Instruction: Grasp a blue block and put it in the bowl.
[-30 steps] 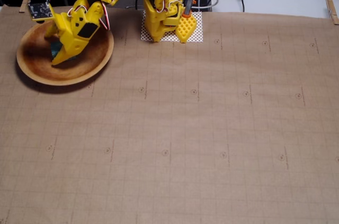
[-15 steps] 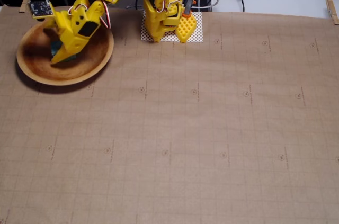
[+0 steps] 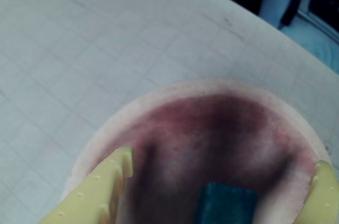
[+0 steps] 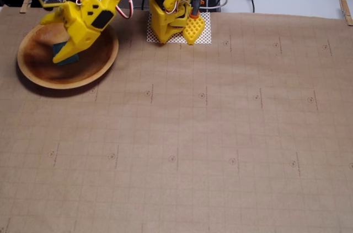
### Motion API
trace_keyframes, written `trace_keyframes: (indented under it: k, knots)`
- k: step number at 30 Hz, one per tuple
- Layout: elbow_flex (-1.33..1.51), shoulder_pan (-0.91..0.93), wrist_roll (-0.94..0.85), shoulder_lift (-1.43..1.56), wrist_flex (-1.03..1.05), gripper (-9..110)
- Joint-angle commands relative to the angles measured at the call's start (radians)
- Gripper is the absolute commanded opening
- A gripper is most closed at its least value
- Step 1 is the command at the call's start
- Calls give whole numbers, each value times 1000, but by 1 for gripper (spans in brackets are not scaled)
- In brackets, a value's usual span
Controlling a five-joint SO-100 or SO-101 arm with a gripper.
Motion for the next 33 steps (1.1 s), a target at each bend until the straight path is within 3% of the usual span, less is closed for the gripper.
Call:
trace_keyframes:
  k: [1, 16, 33]
  knots:
    - [-41, -94, 37, 100, 3, 43]
    - [-60, -492, 110, 324, 5, 42]
    - [-48, -871, 110, 380, 6, 42]
